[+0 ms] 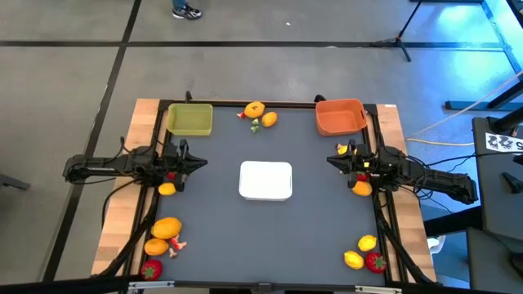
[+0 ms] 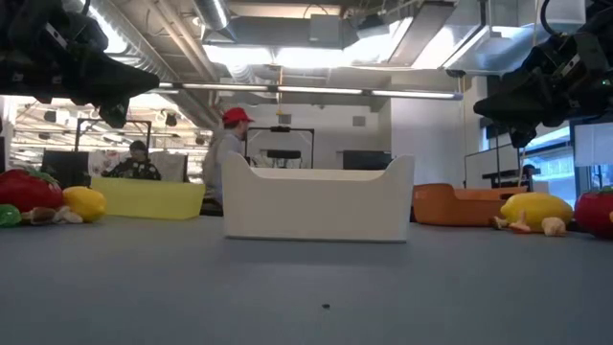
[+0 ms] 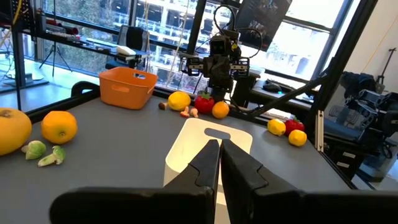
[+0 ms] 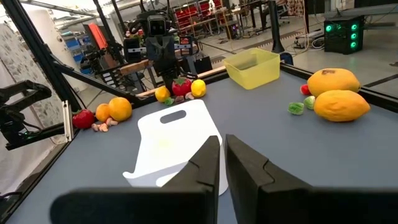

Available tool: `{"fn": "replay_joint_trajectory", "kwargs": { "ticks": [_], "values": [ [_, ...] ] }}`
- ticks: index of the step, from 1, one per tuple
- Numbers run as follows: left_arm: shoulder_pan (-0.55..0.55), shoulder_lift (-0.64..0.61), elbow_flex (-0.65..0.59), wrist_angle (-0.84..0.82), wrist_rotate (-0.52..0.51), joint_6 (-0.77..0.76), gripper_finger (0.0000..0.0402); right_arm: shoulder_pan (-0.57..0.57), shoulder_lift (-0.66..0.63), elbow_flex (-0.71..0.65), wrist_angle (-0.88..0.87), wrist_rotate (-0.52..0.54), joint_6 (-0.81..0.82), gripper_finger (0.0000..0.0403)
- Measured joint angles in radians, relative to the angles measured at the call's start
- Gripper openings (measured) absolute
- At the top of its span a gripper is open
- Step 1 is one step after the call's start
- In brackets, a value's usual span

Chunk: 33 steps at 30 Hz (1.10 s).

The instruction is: Sort produce into baskets

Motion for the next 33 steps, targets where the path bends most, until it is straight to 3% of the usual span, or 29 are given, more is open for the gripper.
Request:
{"fn": "replay_joint_trajectory", "kwargs": {
  "ticks": [19,27,33],
  "values": [
    [0.008,0.000,-0.001,0.025,-0.021,0.002,0.0013,0.000,0.000,0.000,0.000,0.000,0.000,0.0028],
    [0.008,0.000,-0.002,0.018,-0.027,-0.116,0.0013,0.000,0.000,-0.006,0.042,-0.001,0.002,0.0028],
    [0.008,0.000,-0.004,0.077,-0.029,-0.115,0.0013,0.000,0.000,-0.006,0.069,0.040,0.030,0.0028]
  ]
}}
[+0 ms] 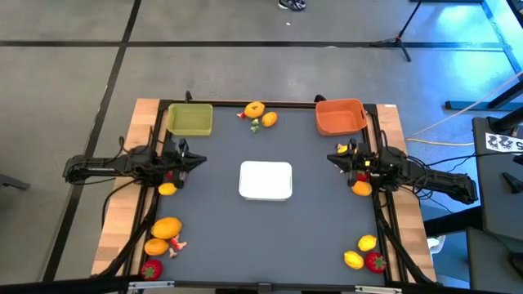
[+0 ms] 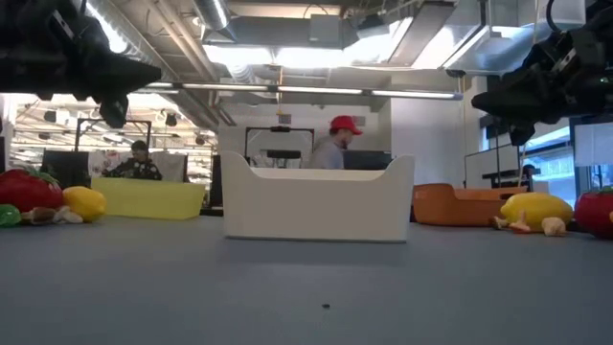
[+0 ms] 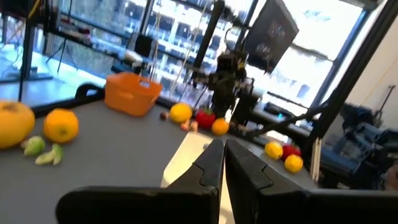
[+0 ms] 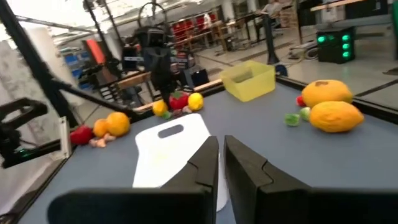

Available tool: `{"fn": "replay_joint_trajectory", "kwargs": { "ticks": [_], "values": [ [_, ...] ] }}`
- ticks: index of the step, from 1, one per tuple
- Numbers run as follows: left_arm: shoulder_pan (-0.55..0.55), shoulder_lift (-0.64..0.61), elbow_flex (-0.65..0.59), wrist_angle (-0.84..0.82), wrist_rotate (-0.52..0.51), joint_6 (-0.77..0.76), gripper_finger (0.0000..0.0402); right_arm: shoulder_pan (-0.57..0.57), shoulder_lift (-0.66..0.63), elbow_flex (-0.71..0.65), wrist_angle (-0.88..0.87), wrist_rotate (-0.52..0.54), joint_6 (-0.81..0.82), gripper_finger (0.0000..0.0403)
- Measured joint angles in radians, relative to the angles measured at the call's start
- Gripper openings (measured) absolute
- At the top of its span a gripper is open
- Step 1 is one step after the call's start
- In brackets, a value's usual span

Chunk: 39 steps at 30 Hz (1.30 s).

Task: Sort produce into baskets
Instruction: Put the yellow lemon into the orange bin

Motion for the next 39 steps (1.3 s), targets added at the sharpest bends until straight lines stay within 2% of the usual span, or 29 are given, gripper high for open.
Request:
{"fn": "replay_joint_trajectory", "kwargs": {
  "ticks": [4,7,11,16,22,29,33,39],
  "values": [
    [0.000,0.000,0.000,0.070,-0.045,0.040,0.0013,0.000,0.000,0.001,0.010,0.059,-0.008,0.0028],
    [0.000,0.000,0.000,0.108,-0.099,0.128,0.0013,0.000,0.000,0.002,0.042,0.123,-0.040,0.0028],
    [0.000,0.001,0.000,0.138,-0.103,0.200,0.0013,0.000,0.022,0.062,0.011,0.182,-0.079,0.0028],
    [0.000,0.001,0.000,0.137,-0.116,0.271,0.0013,0.000,0.116,0.202,-0.130,0.275,-0.120,0.0028],
    [0.000,0.001,0.000,0.161,-0.118,0.286,0.0013,0.000,0.269,0.399,-0.460,0.452,-0.142,0.0028],
    [0.000,0.001,0.000,0.164,-0.118,0.285,0.0013,0.000,0.412,0.535,-0.685,0.553,-0.062,0.0034],
    [0.000,0.001,0.000,0.181,-0.118,0.284,0.0013,0.000,0.496,0.587,-0.735,0.536,-0.057,0.0082],
    [0.000,0.001,0.000,0.182,-0.118,0.279,0.0013,-0.077,0.650,0.666,-0.850,0.458,0.000,0.0204]
  ]
}}
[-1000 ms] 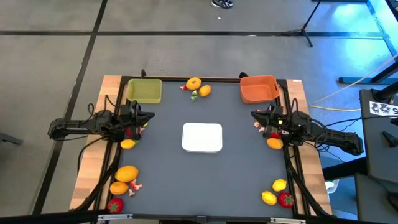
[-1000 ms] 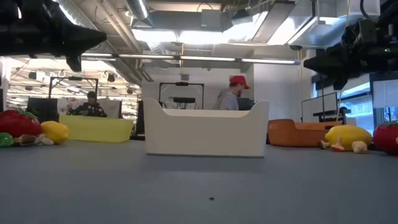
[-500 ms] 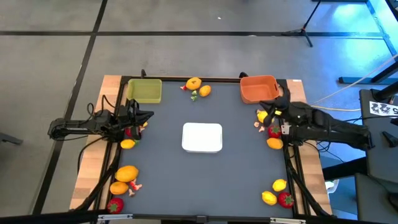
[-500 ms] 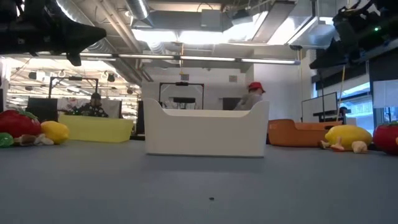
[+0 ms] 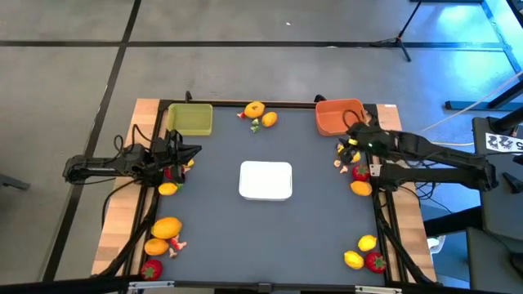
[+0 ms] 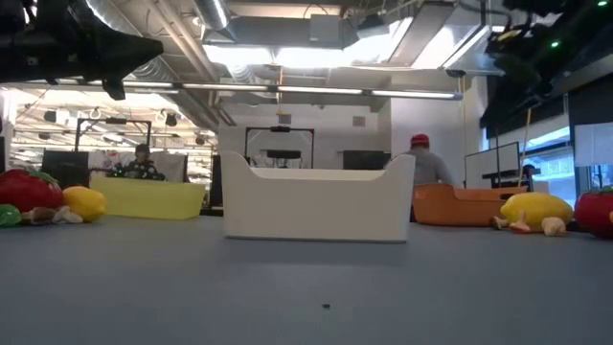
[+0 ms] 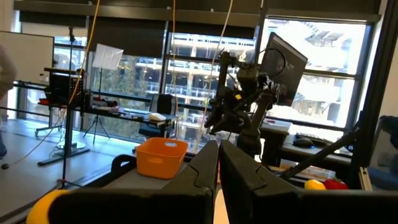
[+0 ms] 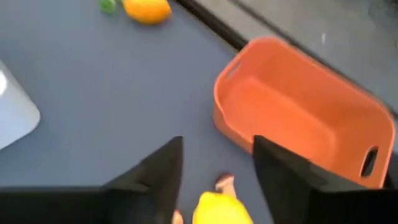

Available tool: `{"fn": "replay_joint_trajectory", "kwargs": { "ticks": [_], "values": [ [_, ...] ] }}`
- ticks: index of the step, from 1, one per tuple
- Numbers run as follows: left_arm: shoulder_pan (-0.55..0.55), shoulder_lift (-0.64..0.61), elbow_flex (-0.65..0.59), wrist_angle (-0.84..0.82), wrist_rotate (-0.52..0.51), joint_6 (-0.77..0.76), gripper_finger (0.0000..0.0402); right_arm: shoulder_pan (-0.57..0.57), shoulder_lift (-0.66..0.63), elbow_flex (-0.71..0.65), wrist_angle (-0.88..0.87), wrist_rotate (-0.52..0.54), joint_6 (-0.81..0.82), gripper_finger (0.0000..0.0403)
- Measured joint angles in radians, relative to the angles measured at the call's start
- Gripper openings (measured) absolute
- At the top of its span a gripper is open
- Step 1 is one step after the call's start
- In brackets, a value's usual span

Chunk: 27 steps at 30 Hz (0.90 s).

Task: Sort produce into baskets
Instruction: Put the yellow lemon into the orange bin

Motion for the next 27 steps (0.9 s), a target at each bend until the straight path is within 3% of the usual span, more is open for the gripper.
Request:
{"fn": "replay_joint_trajectory", "kwargs": {
  "ticks": [6,11,16,27],
  "values": [
    [0.000,0.000,0.000,0.000,0.000,-0.039,0.0013,-0.186,0.159,0.089,-0.207,-0.178,-0.088,0.0303],
    [0.000,0.000,0.000,0.000,0.000,-0.051,0.0013,-0.299,0.272,0.105,-0.312,-0.255,-0.185,0.0347],
    [0.000,0.000,0.000,0.002,0.000,-0.052,0.0013,-0.338,0.357,0.105,-0.322,-0.243,-0.243,0.0355],
    [0.000,0.000,0.000,0.007,0.000,-0.067,0.0013,-0.335,0.472,0.105,-0.324,-0.203,-0.213,0.0351]
  ]
}}
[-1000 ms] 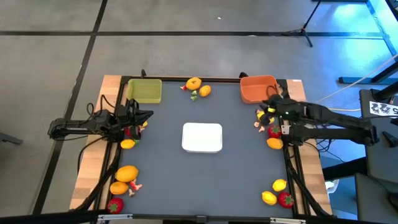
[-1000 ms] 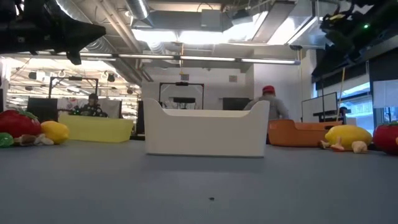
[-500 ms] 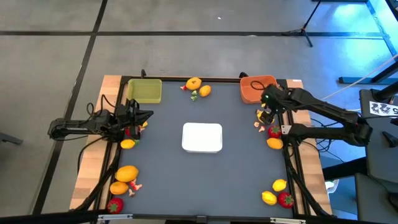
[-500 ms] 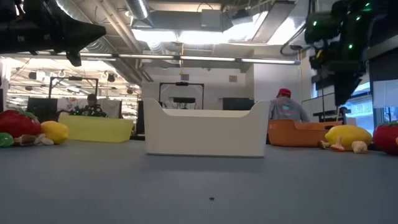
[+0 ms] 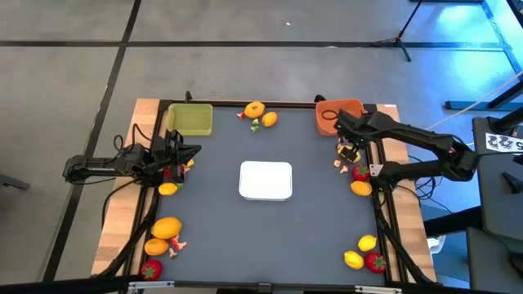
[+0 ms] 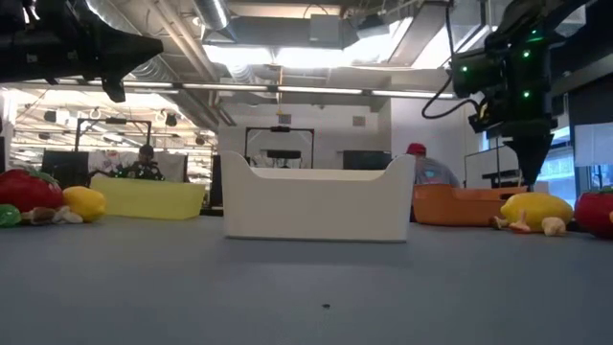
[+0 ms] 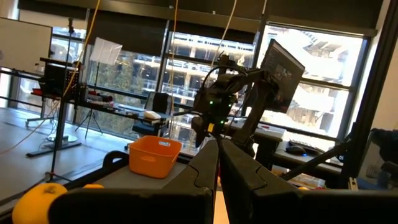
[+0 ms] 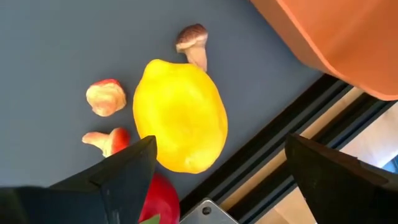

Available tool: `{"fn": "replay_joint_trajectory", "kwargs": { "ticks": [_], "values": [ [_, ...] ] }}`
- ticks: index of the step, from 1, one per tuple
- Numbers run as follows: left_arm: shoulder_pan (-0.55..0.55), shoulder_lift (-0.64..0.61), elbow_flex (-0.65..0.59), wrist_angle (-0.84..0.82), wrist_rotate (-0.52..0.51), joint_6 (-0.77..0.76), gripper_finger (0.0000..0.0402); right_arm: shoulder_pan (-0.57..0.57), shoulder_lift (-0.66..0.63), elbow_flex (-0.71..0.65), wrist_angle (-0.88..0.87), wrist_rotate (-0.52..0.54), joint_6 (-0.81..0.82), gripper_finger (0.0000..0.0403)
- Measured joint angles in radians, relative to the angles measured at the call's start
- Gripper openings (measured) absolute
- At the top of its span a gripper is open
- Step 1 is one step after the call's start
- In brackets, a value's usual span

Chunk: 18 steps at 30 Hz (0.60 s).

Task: Sort produce into baskets
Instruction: Put the yellow lemon into the orange bin

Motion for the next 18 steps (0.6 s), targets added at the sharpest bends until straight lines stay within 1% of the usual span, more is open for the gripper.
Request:
{"fn": "replay_joint_trajectory", "kwargs": {
  "ticks": [2,6,18],
  "values": [
    [0.000,0.000,0.000,0.000,0.000,-0.002,0.0013,0.000,0.019,0.000,0.000,-0.004,0.000,0.0351],
    [0.000,0.000,0.000,0.000,0.000,-0.006,0.0013,0.000,0.064,0.000,0.001,-0.066,0.000,0.0351],
    [0.000,0.000,0.000,0.000,0.000,-0.017,0.0013,0.000,0.224,0.000,0.026,-0.087,-0.015,0.0349]
  ]
}}
